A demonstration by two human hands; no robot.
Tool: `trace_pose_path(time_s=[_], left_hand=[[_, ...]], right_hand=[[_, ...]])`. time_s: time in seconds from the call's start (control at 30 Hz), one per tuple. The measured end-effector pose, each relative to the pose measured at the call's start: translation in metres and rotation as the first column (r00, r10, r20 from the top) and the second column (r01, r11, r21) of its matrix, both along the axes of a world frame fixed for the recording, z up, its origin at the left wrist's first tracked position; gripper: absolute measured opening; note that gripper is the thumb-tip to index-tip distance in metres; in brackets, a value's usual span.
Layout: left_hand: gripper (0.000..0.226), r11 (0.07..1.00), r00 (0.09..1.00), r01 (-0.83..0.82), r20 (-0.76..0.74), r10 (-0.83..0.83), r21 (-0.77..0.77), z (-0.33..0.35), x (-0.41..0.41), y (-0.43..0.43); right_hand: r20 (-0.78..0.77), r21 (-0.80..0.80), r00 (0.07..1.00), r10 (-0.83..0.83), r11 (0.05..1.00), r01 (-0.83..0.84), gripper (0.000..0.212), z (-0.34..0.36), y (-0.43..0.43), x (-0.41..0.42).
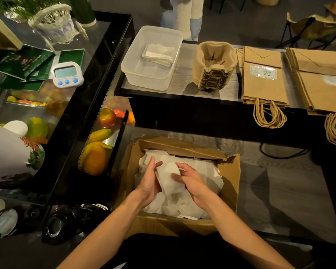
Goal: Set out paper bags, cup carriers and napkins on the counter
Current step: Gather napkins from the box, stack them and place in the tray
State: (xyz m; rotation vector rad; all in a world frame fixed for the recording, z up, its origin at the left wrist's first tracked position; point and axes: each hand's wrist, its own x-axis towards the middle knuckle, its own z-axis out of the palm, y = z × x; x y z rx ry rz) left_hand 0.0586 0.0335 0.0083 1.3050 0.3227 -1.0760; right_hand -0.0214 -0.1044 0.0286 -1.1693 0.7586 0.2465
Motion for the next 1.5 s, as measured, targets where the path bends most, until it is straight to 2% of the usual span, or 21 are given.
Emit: trace_pose_path(time_s=[0.07, 0.13, 0.17, 0.23, 0.27, 0.3, 0.4, 0.47, 0.57, 0.63, 0.67, 0.73, 0.8, 0.83, 0.93, 1.0, 1.13, 1.27, 1.37, 1.43, 1.5], left_hand=[[0.082, 0.999, 0.999, -0.019, -0.037, 0.018, -0.029, 0.0, 0.001, 0.001], [0.09, 0.997, 0.994, -0.067, -0.094, 0.063, -0.045, 0.0, 0.0, 0.002], [0.093, 0.993, 0.988, -0.09, -0.133, 0.08, -0.075, -0.002, 0.0, 0.0], [0.095, 0.978, 0.973, -0.134, -0.209, 0.099, -0.158, 0.0, -0.002, -0.003], [0.095, 0.968, 0.964, -0.159, -0.244, 0.109, -0.192, 0.002, -0.003, -0.005], [0.091, 0.961, 0.958, -0.169, -0.268, 0.107, -0.221, 0.003, -0.003, -0.006], [0.065, 0.947, 0.933, -0.171, -0.353, 0.067, -0.273, -0.002, -0.006, -0.006], [0.054, 0.959, 0.925, -0.159, -0.374, 0.062, -0.236, -0.009, -0.004, -0.005], [0.045, 0.969, 0.924, -0.172, -0.37, 0.095, -0.18, -0.015, 0.0, 0.001], [0.04, 0.98, 0.939, -0.157, -0.327, 0.108, -0.126, -0.019, 0.003, 0.005], [0.038, 0.984, 0.944, -0.15, -0.311, 0.113, -0.096, -0.021, 0.003, 0.006], [0.036, 0.988, 0.949, -0.149, -0.287, 0.131, -0.045, -0.029, 0.003, 0.009], [0.032, 0.989, 0.953, -0.148, -0.267, 0.142, -0.002, -0.036, 0.003, 0.011], [0.03, 0.989, 0.955, -0.146, -0.261, 0.143, 0.009, -0.039, 0.003, 0.012], [0.027, 0.987, 0.953, -0.16, -0.257, 0.162, 0.032, -0.041, 0.003, 0.013], [0.027, 0.984, 0.948, -0.174, -0.264, 0.176, 0.031, -0.041, 0.002, 0.015], [0.027, 0.981, 0.943, -0.187, -0.269, 0.194, 0.052, -0.042, 0.001, 0.019], [0.026, 0.982, 0.944, -0.179, -0.268, 0.19, 0.065, -0.044, 0.001, 0.021], [0.025, 0.983, 0.944, -0.172, -0.275, 0.183, 0.063, -0.044, 0.0, 0.021], [0.025, 0.983, 0.943, -0.173, -0.278, 0.182, 0.055, -0.044, 0.0, 0.021], [0.025, 0.983, 0.944, -0.179, -0.275, 0.184, 0.044, -0.045, 0.001, 0.022]], right_hand=[[0.051, 0.258, 0.984, -0.169, 0.954, 0.151, 0.044, 0.004, -0.007, 0.0], [0.053, 0.39, 0.973, -0.225, 0.902, 0.187, 0.05, 0.006, -0.013, 0.002], [0.056, 0.342, 0.979, -0.193, 0.925, 0.163, 0.051, 0.007, -0.012, 0.004], [0.04, 0.014, 0.999, -0.028, 1.0, 0.027, 0.043, 0.003, -0.004, 0.011], [0.009, -0.16, 1.0, 0.021, 0.987, -0.019, 0.039, -0.002, 0.002, 0.012], [-0.004, -0.264, 0.999, 0.032, 0.964, -0.031, 0.036, -0.008, 0.006, 0.013], [0.068, -0.382, 0.994, 0.082, 0.923, -0.05, 0.03, -0.023, 0.014, 0.008], [0.056, -0.536, 0.99, 0.131, 0.84, -0.081, 0.023, -0.027, 0.011, 0.004], [-0.051, -0.68, 0.999, 0.011, 0.732, -0.043, 0.028, -0.04, -0.017, -0.001], [-0.241, -0.706, 0.967, 0.082, 0.668, -0.233, 0.037, -0.055, -0.042, -0.004], [-0.368, -0.688, 0.907, 0.204, 0.596, -0.413, 0.044, -0.064, -0.051, -0.006], [-0.553, -0.6, 0.7, 0.451, 0.367, -0.711, 0.065, -0.076, -0.056, -0.009], [-0.593, -0.577, 0.541, 0.596, 0.155, -0.802, 0.082, -0.082, -0.049, -0.012], [-0.589, -0.593, 0.515, 0.622, 0.099, -0.799, 0.085, -0.083, -0.043, -0.014], [-0.548, -0.711, 0.589, 0.594, 0.04, -0.702, 0.08, -0.083, -0.03, -0.017], [-0.534, -0.751, 0.602, 0.594, -0.005, -0.66, 0.07, -0.084, -0.026, -0.021], [-0.582, -0.694, 0.494, 0.646, -0.077, -0.716, 0.052, -0.089, -0.023, -0.03], [-0.65, -0.647, 0.437, 0.622, -0.15, -0.748, 0.073, -0.088, -0.031, -0.03], [-0.659, -0.654, 0.4, 0.637, -0.223, -0.723, 0.068, -0.088, -0.035, -0.029], [-0.634, -0.672, 0.415, 0.652, -0.2, -0.713, 0.072, -0.088, -0.038, -0.028], [-0.625, -0.655, 0.4, 0.67, -0.172, -0.736, 0.063, -0.08, -0.043, -0.024]])
